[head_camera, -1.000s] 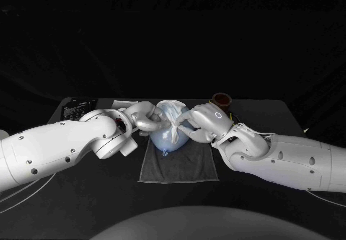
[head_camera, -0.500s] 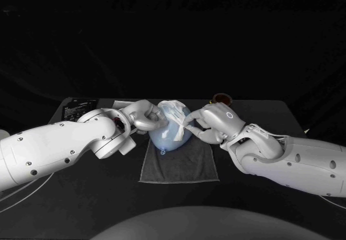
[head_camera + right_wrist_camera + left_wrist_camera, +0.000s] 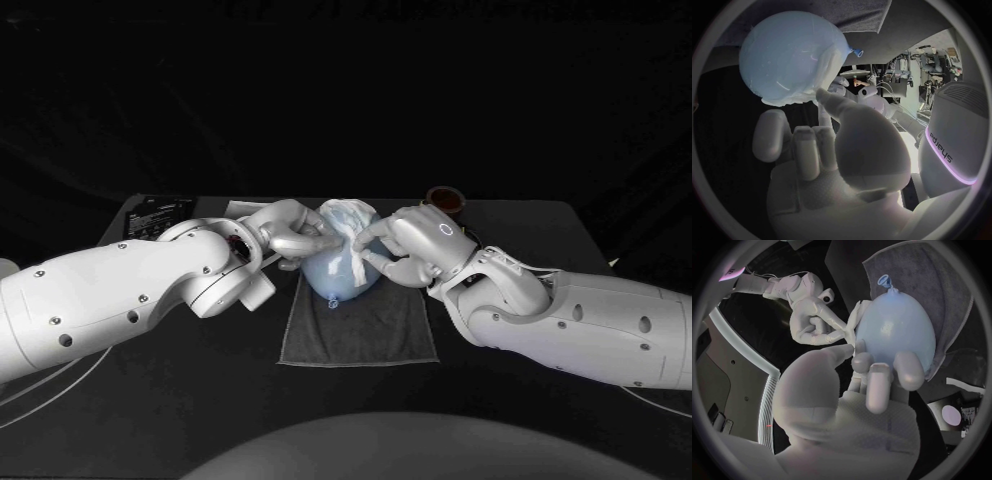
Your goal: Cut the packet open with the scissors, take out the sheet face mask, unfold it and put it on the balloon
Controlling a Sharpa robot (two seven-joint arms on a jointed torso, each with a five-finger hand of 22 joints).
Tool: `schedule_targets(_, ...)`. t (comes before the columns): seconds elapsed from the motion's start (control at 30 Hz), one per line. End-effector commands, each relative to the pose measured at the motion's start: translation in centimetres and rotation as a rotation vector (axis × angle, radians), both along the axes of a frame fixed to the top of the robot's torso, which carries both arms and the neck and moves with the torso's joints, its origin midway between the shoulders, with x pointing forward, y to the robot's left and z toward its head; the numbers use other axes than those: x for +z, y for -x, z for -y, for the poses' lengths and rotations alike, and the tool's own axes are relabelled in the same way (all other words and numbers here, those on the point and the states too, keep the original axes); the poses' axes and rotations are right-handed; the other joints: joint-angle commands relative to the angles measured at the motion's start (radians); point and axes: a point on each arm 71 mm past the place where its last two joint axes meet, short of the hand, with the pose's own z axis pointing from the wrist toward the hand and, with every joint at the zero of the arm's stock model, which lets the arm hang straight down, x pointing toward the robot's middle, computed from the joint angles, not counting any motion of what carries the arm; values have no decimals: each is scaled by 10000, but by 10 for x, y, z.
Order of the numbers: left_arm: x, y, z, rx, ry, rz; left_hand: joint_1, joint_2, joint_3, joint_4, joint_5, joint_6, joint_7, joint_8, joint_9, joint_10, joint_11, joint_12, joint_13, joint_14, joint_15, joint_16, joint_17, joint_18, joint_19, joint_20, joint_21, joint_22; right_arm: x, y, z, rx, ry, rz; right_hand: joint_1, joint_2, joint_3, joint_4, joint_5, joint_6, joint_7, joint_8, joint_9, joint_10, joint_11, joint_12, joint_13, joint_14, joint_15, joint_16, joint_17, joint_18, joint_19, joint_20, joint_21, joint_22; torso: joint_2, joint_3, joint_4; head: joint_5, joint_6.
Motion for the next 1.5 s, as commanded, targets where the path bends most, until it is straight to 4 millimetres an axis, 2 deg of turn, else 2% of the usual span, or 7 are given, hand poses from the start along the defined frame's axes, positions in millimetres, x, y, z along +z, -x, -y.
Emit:
schedule_targets(0.03,-2,2,4,81,909,-977,-272,-13,-387,431,-77,88,48,-215,-144,88,19,65,92,604,70,70,946,-48,70,8,9,45,3,0,-1,-158,-472,116,-31,50,59,-9,-34,-10,-7,40,13,1041,-60,34,2627,1047,-97,42,2635,37,37,-48,0,1591,3,1,-1,29,1)
schedule_targets(0.17,-4,2,5,306,1157,-1418,-389,-3,-1075,1125,-429,63,128,-666,-444,128,102,115,212,608,152,73,964,-43,113,54,2,66,6,1,-3,-154,-774,183,-35,56,103,-17,-34,-25,-14,70,31,1041,-66,34,2627,1047,-104,42,2635,33,46,-53,20,1596,0,7,-17,53,1)
schedule_targets(0.2,-4,2,5,373,1208,-1534,-348,65,-1314,1302,-760,89,155,-818,-559,140,124,134,260,609,150,74,969,-59,131,87,3,81,7,2,-3,-157,-867,207,-35,56,103,-17,-34,-25,-14,70,31,1041,-66,34,2627,1047,-104,42,2635,33,46,-53,20,1596,1,8,-21,55,1)
schedule_targets(0.53,-8,1,3,720,1408,-2182,249,140,-1751,1228,-1120,195,194,-1116,-814,214,151,232,465,613,181,75,985,-64,166,110,10,122,14,5,0,-302,-1576,356,-37,56,146,-30,-34,-37,-19,99,48,1041,-72,34,2627,1047,-110,42,2635,30,54,-58,37,1601,-10,25,-29,41,1)
schedule_targets(0.9,-11,0,1,988,1801,-2735,564,194,-2091,1293,-1515,283,225,-1275,-964,218,182,256,533,619,206,82,1012,-66,171,133,9,134,15,3,7,-586,-1806,67,-39,55,179,-40,-35,-47,-22,121,61,1041,-75,34,2627,1047,-114,42,2635,26,64,-62,61,1607,-7,8,-16,53,1)
schedule_targets(1.23,-10,0,6,1187,2864,-3317,-492,1072,-2899,1372,-1539,374,222,-1526,-1205,271,189,302,667,621,219,83,1030,-63,155,152,-2,133,10,-4,2,-545,-1430,-303,-41,54,193,-44,-35,-53,-22,130,67,1041,-76,34,2627,1047,-115,42,2635,41,32,-64,-15,1587,2,-3,-13,86,1)
schedule_targets(1.5,-10,0,8,1271,3395,-3736,-746,1173,-3166,1355,-1548,360,227,-1576,-1253,261,193,296,673,615,221,76,1017,-56,128,150,-23,98,11,-4,-2,-469,-1552,-148,-43,57,213,-48,-35,-64,-21,140,73,1041,-75,34,2627,1047,-114,42,2635,37,39,-66,4,1592,0,-4,-15,65,1)
